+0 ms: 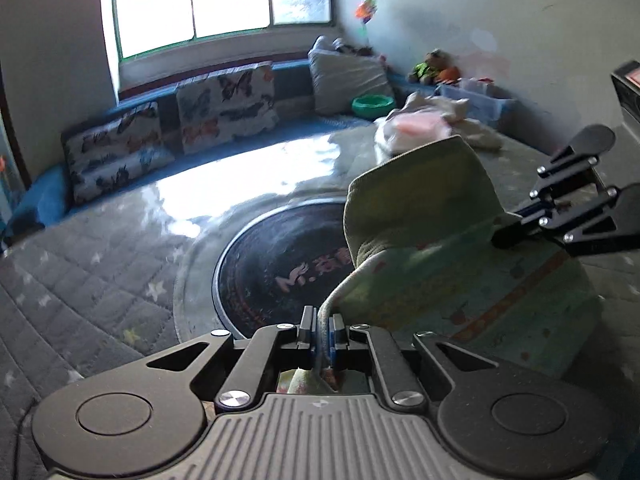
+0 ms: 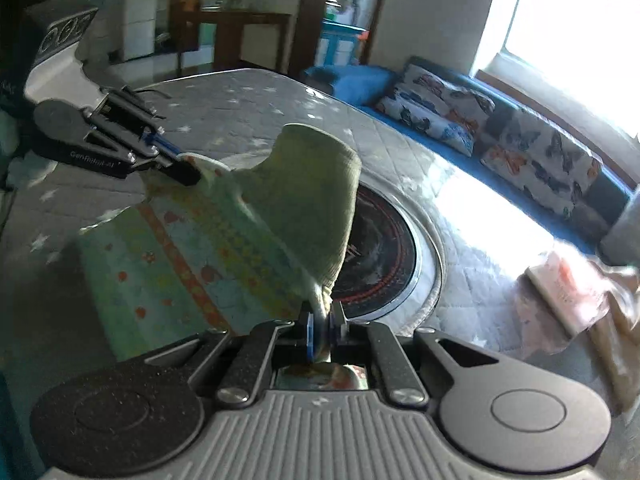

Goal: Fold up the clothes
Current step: 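Lift the hem with both grippers and fold it over toward the collar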

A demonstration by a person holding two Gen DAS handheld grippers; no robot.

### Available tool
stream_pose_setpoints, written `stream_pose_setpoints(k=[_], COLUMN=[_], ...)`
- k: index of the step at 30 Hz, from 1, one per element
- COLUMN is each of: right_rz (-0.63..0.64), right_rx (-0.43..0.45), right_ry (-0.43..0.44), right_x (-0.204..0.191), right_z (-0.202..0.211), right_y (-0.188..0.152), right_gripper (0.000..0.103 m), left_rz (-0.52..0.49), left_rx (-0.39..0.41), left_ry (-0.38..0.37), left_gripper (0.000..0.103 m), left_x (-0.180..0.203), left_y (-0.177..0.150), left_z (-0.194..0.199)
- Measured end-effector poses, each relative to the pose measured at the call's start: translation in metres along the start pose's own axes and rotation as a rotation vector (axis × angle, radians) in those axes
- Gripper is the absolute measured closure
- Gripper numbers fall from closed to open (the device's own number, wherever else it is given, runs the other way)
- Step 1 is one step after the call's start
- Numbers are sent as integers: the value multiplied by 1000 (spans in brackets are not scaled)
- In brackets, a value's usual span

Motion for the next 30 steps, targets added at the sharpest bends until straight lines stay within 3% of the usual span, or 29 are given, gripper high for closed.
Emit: stream_pose_setpoints(k=[7, 9, 11, 15, 24, 30], right_rz=[-88, -118, -144, -213, -339, -342], right_rx=[-5, 0, 4, 32, 60, 105], right_ry=[-37, -48, -69, -97, -223, -245], right_x=[21, 28, 36, 49, 91, 89], right_z=[-38, -41, -45, -38, -20, -8], right_y=[-3, -6, -8, -15, -28, -27], right_gripper=[90, 79, 70, 61, 58, 59], left_rz=[47, 53, 60, 80, 97, 115], left_rx=[-64, -70, -75, -81, -81, -87], left_ry=[0, 8, 22, 39, 66, 79], left_gripper=[90, 84, 71, 62, 52, 42], left_x=[-8, -11, -14, -21, -28, -36], left_y=[-12, -14, -15, -18, -17, -18], left_z=[-31, -35, -38, -40, -37, -33])
Point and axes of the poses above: each gripper's, at about its wrist camera, not at the fingertips, and z roughly against the way its jaws point, x to its right, y to its top, the point moved 9 cm from there along -z, roughly the way its jaws point, and after that the axes turned 14 degrees about -z, right-handed, at the moved point
